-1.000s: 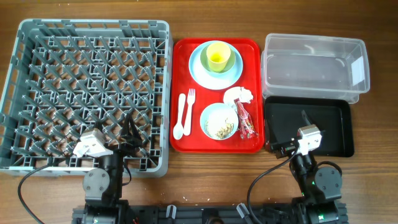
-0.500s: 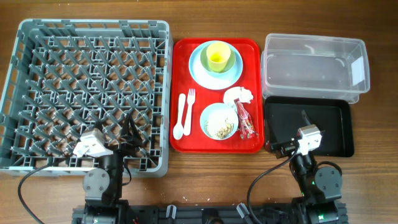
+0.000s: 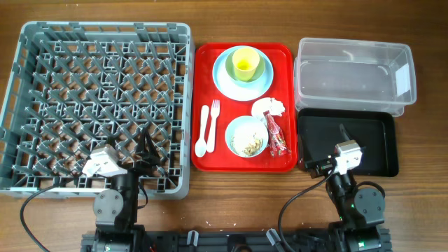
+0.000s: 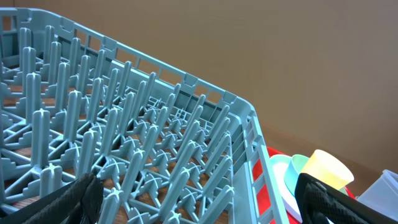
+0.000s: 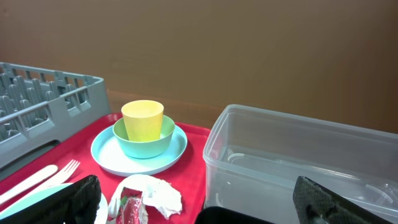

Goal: Sort waste into correct bins and load items into the dishwasher rack

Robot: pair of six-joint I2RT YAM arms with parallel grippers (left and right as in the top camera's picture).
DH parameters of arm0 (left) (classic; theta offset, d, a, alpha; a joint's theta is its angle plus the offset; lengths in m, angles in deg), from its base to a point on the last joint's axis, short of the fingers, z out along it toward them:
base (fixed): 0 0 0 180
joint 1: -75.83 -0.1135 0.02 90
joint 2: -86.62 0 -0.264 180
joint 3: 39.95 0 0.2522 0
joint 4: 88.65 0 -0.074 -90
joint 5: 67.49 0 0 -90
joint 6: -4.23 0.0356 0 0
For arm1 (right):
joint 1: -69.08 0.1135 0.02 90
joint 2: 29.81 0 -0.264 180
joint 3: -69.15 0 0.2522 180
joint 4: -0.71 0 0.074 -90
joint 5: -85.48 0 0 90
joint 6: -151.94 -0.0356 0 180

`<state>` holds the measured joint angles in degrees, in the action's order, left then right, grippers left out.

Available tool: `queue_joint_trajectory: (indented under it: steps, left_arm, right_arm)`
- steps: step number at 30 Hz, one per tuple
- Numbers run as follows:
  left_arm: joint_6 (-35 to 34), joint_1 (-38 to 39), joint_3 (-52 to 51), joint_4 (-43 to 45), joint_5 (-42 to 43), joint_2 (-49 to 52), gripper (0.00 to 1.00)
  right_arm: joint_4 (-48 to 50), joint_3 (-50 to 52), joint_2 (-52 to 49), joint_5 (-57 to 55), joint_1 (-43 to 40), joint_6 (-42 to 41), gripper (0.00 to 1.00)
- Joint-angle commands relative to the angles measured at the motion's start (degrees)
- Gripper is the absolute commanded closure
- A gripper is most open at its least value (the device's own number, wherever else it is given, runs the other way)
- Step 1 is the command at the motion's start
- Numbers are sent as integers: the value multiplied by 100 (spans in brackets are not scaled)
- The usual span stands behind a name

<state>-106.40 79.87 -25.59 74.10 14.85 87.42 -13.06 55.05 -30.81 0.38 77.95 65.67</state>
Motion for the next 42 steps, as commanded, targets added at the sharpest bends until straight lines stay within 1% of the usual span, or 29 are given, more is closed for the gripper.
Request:
queue_joint_trajectory:
  steps: [1,8,12,13,16,17,18,21,23,24,26,27,28,29,30,31,32,34,35,36,37,38,39,40,41,42]
  left_arm:
    - [90,31,-26,2,-11,-42,0]
    - [70,31,-26,2,-9,-42,0]
    - [74,31,-26,4,216,-42,0]
    - [90,31,-26,105,46,-42,0]
    - [118,31,83,350,273,-42,0]
    - [323,31,280,227,382,-42,0]
    - [492,31,654,-118,466,-35,0]
    - [553,31,2363,-1495,490,367,0]
    - [876,33,3842,-2387,839,1193,0]
    - [874,33,4636,-2863,1058,1779,0]
    - [866,31,6260,-3847,1847,3176,0]
    - [859,33,7073,-4496,2356,3954,0]
    - [815,33,7722,-5060,2662,4575,0]
    - [822,33,8535,-5866,3008,5377,0]
    - [820,33,8972,-6251,3198,5923,0]
    - [815,33,9442,-6448,3598,6695,0]
    - [793,33,9536,-6452,4177,7178,0]
    - [638,33,9532,-6516,4996,7746,0]
    - [542,37,9532,-6509,5276,7941,4]
    - [387,168,9530,-6557,5447,8338,60]
    - [334,424,9530,-6603,5134,8623,84]
    - [133,719,9530,-6588,4478,8819,90]
    - [-192,1034,9530,-6566,3639,8992,90]
    - [-496,1449,9530,-6526,2605,9215,87]
    - [-603,1878,9530,-6413,1862,9475,83]
    - [-601,2135,9530,-6310,1504,9648,75]
  right_arm:
    - [15,4,2,-15,28,-87,0]
    - [17,4,2,-15,28,-87,0]
    - [15,4,2,-15,28,-85,0]
    - [17,4,2,-15,28,-85,0]
    - [17,4,2,-15,28,-85,0]
    - [17,4,2,-15,28,-85,0]
    - [15,4,2,-15,28,-85,0]
    - [15,4,2,-15,28,-85,0]
    - [15,4,2,-15,28,-87,0]
    - [17,4,2,-15,28,-87,0]
    - [15,4,2,-15,28,-85,0]
    - [15,4,2,-15,28,-85,0]
    - [17,4,2,-15,28,-85,0]
    - [17,4,2,-15,28,-87,0]
    - [15,4,2,-15,28,-85,0]
    - [15,4,2,-15,28,-85,0]
    - [15,4,2,-15,28,-87,0]
    - [15,4,2,-15,28,-87,0]
    - [17,4,2,-15,28,-85,0]
    - [15,4,2,-15,28,-85,0]
    - [15,4,2,-15,28,-85,0]
    - [15,4,2,-15,28,-85,0]
    - [17,4,2,-15,28,-85,0]
    - [17,4,2,-15,28,-85,0]
    - [15,4,2,-15,28,-83,0]
    - [17,4,2,-15,28,-85,0]
